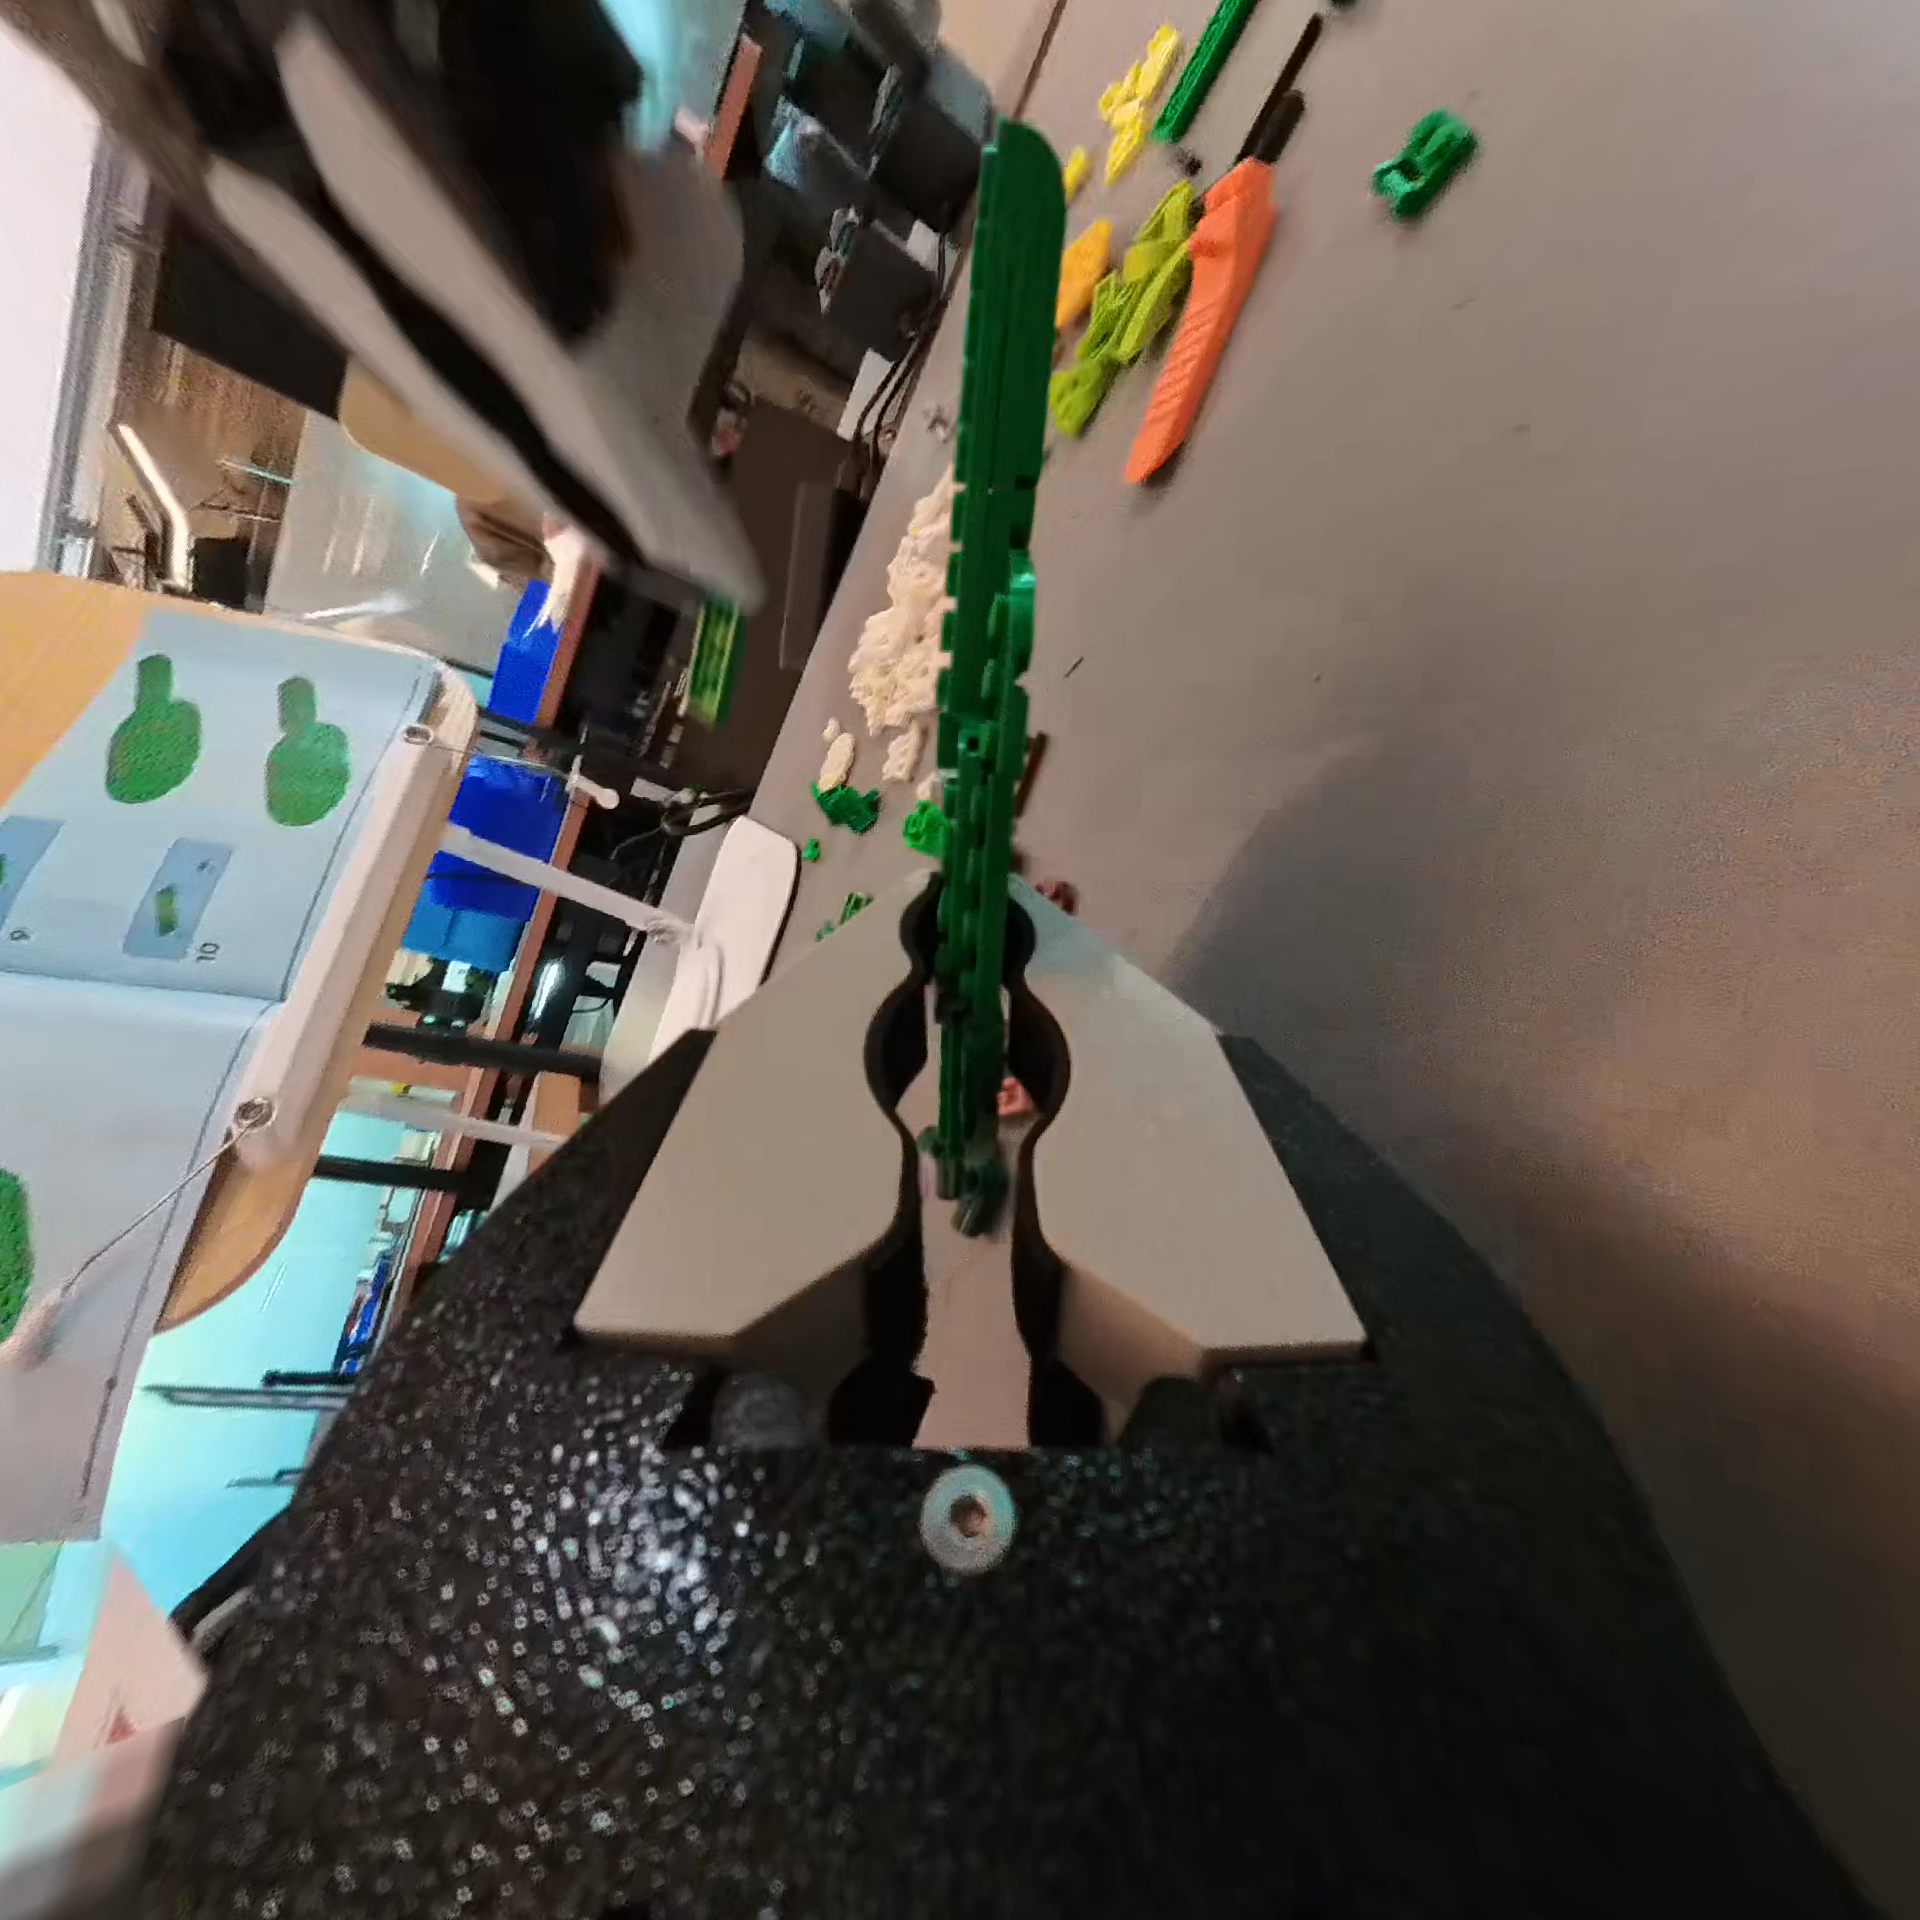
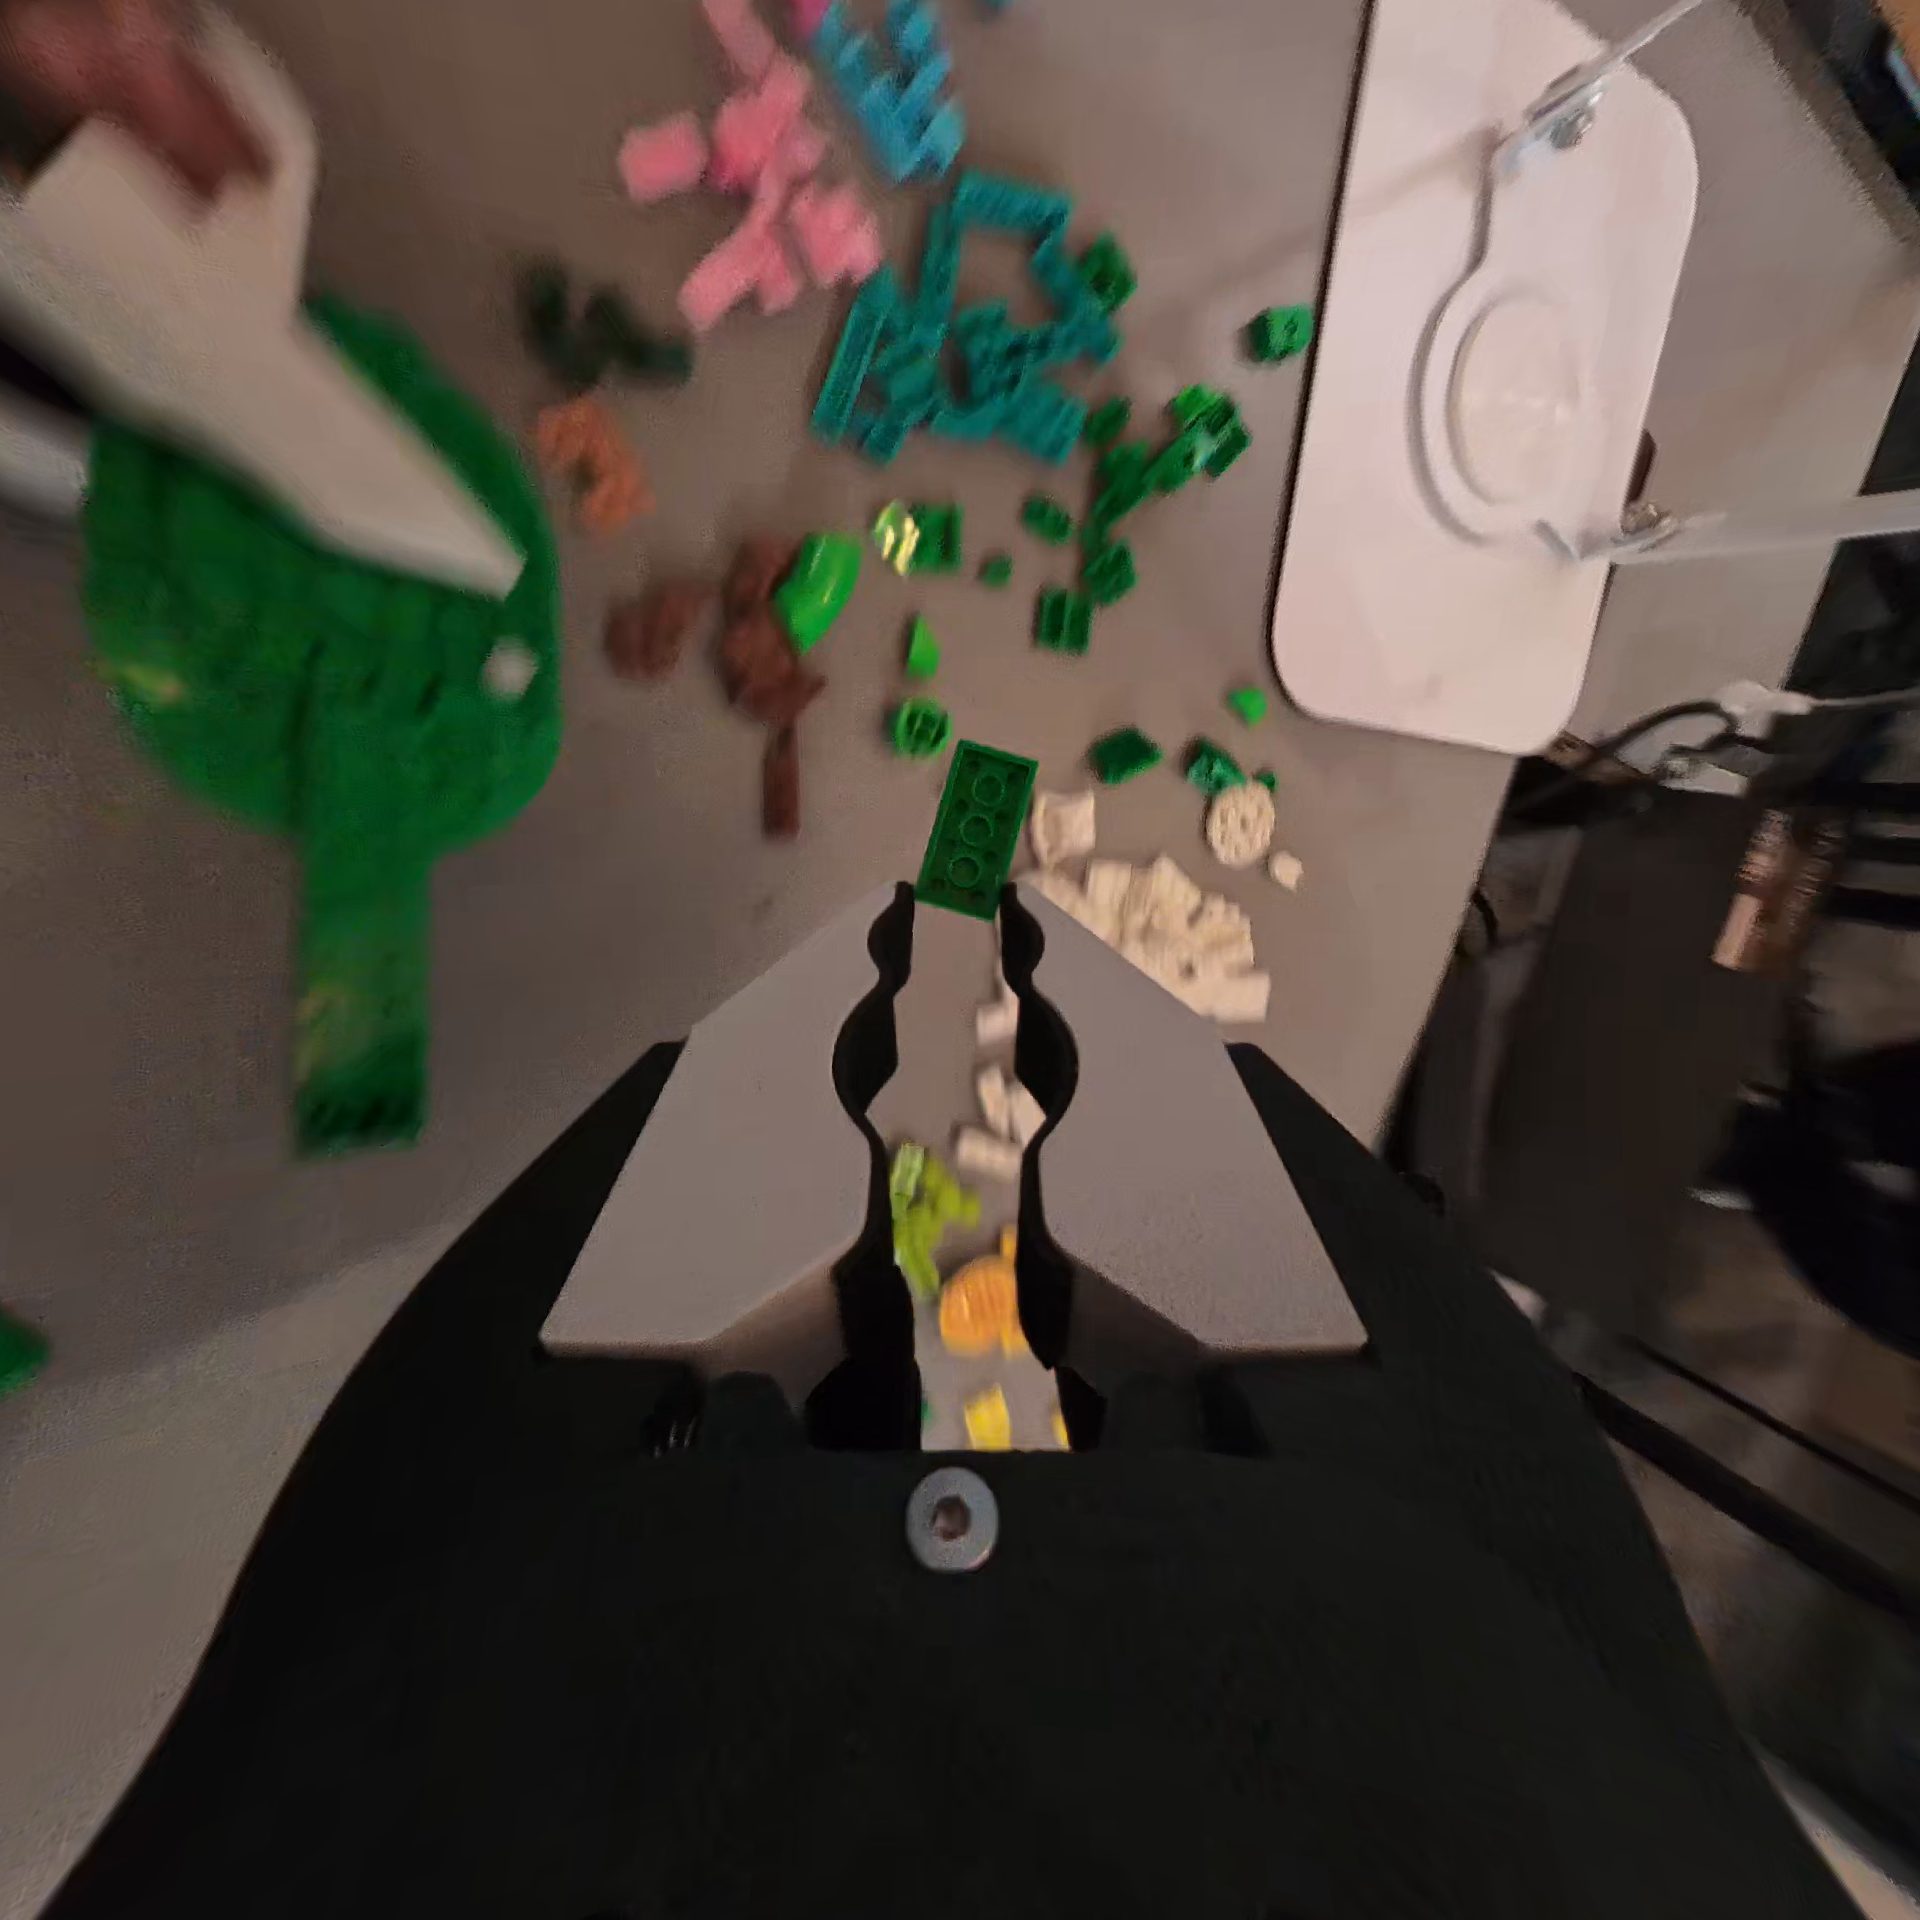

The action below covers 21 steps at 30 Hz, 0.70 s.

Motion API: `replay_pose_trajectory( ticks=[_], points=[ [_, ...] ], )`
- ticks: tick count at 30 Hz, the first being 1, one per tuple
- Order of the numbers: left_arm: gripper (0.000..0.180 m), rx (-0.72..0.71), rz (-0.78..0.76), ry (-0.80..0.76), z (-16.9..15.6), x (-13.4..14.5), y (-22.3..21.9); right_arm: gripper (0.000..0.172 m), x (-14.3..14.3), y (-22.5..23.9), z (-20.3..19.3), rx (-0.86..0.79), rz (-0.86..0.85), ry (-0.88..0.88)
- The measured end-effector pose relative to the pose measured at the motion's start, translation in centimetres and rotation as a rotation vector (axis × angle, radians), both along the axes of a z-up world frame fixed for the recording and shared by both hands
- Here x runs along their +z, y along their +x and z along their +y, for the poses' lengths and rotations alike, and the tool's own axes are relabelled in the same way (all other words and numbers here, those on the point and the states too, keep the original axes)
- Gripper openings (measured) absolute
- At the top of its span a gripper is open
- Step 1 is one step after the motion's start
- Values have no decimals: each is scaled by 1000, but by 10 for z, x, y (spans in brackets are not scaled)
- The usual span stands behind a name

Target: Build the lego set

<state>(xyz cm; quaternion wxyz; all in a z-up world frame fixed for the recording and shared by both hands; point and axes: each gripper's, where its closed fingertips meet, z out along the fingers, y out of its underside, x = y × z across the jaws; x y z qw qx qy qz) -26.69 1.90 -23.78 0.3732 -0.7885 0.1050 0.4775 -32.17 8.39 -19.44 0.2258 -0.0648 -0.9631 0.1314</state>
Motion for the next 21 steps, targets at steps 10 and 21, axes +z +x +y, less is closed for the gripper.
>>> replay_pose_trajectory(
  ticks=[10,21],
  points=[
    [6,-114,84,-123,15,-9,26,15,27,115,53,555,533,1010],
    [6,-203,-29,-77,19,-13,39,15,1,146,19,943,707,1314]
  ],
)
